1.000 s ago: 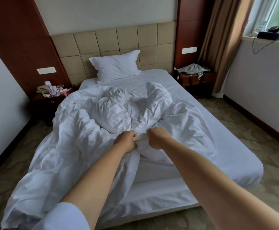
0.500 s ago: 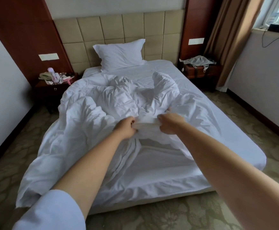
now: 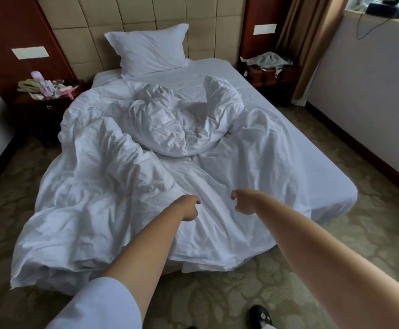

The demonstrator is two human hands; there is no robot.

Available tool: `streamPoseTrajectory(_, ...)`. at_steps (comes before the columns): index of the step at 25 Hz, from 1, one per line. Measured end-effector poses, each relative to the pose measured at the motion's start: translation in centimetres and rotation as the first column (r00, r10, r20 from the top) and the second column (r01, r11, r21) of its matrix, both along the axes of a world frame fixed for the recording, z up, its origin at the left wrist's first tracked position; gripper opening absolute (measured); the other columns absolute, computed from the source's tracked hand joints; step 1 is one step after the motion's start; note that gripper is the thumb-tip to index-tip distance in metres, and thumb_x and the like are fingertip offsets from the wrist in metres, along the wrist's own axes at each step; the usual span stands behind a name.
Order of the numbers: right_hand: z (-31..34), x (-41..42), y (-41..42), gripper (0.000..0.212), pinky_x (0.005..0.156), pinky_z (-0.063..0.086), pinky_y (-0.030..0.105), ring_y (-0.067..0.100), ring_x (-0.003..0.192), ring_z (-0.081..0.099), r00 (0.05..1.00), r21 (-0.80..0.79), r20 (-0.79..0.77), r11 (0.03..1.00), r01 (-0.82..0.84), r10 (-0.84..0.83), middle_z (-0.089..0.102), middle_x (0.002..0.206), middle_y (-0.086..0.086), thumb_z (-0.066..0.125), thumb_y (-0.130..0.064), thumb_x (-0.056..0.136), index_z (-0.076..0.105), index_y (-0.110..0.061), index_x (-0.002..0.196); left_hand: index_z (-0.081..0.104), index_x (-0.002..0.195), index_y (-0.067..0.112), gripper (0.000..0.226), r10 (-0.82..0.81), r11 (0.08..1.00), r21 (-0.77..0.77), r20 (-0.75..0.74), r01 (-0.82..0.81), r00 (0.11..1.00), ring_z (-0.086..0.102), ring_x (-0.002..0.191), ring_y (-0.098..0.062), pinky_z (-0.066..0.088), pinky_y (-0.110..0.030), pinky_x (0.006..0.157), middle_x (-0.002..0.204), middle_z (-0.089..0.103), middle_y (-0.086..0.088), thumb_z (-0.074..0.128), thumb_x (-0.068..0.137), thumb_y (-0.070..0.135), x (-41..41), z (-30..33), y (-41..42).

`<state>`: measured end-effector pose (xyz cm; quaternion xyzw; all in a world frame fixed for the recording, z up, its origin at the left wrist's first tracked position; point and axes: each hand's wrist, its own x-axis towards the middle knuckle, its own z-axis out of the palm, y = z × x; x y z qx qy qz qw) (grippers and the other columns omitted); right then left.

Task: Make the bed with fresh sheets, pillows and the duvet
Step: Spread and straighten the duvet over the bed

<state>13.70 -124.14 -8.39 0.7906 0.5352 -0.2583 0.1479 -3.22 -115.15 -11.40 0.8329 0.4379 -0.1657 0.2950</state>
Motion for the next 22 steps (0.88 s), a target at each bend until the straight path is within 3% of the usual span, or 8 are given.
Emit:
streamPoseTrajectory(4, -1.1, 1.5, -1.5, 0.051, 0.102, 0.036, 0.032, 0.028, 0.13, 0.042, 0.998, 0.023, -0.052, 0.999, 0.036, -0.034, 0.037, 0.147, 0.01, 0.041, -0.016, 0.098, 0.029, -0.019, 0.148, 0.037, 0.144, 0.02, 0.054, -0.023, 0.999, -0.042, 0.006, 0.024, 1.0, 0.039, 0.133, -0.023, 0.038, -0.03, 0.101, 0.151, 0.032, -0.006, 0.035, 0.093, 0.002, 2.3, -1.8, -1.1)
streamPoseTrajectory(16, -2.8, 19.4, -5.6, 0.052, 0.097, 0.039, 0.035, 0.028, 0.126, 0.045, 0.977, 0.089, -0.137, 0.98, 0.178, -0.165, 0.039, 0.145, 0.008, 0.038, -0.014, 0.097, 0.028, -0.021, 0.147, 0.04, 0.142, 0.018, 0.049, -0.083, 0.996, 0.035, 0.041, 0.081, 0.996, 0.046, 0.126, -0.026, 0.041, -0.034, 0.101, 0.146, 0.036, -0.005, 0.038, 0.094, 0.008, 20.9, -0.8, -5.2)
streamPoseTrajectory(22, -5.9, 25.6, -6.2, 0.053, 0.094, 0.04, 0.034, 0.027, 0.126, 0.045, 0.956, 0.07, -0.197, 0.969, 0.236, -0.219, 0.04, 0.142, 0.007, 0.04, -0.015, 0.096, 0.026, -0.02, 0.148, 0.037, 0.144, 0.019, 0.048, -0.137, 0.99, 0.016, -0.001, 0.137, 0.991, 0.044, 0.127, -0.025, 0.04, -0.035, 0.102, 0.15, 0.029, -0.001, 0.042, 0.096, 0.016, 27.8, -3.2, -5.9)
